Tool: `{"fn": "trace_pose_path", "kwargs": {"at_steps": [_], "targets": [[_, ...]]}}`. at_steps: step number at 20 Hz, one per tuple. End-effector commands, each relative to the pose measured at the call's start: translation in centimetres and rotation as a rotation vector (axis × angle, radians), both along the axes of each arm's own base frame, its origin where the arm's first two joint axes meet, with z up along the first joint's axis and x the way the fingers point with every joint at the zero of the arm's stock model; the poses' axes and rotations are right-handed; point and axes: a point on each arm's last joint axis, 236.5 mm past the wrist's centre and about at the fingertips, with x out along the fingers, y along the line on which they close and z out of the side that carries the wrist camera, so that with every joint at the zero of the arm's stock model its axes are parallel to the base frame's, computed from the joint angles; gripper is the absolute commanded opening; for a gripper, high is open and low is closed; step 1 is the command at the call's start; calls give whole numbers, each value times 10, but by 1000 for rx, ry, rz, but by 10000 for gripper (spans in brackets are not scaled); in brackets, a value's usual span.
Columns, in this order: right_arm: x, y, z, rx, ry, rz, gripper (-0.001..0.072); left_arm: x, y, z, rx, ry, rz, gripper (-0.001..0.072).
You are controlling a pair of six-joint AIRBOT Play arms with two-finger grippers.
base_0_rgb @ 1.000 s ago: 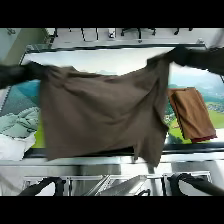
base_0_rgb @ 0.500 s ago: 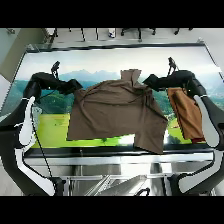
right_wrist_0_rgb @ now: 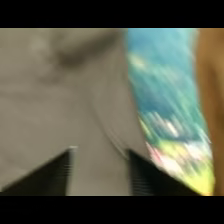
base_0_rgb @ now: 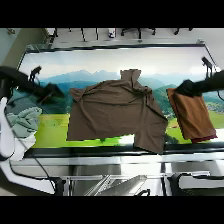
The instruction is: Fold the shirts.
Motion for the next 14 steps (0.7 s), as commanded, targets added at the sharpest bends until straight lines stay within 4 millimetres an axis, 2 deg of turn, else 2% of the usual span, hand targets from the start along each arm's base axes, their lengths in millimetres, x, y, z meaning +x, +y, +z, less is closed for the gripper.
{"fn": "trace_pose_path", "kwargs": {"at_steps": [1, 4, 5, 7, 8, 9, 12, 14], "targets": [[-53, -33, -32, -18, 132, -23, 470, -91, 11, -45, 60, 138, 16, 691], [-60, -32, -47, 2, 162, -8, 465, -148, -5, -92, 9, 261, 22, 691], [-60, -31, -48, 2, 160, 1, 465, -159, -8, -104, 6, 285, 26, 691], [-60, -32, -50, 3, 164, 1, 465, -170, -11, -124, 14, 290, 37, 691], [-59, -32, -51, 1, 160, 6, 465, -168, -12, -131, 29, 274, 47, 689], [-58, -33, -52, -3, 155, 4, 465, -163, -11, -135, 43, 250, 59, 607], [-56, -34, -58, 0, 163, -1, 465, -127, -30, -129, -37, 123, 118, 594], [-57, -33, -66, 13, 185, 0, 465, -116, -37, -131, -61, 108, 121, 594]]}}
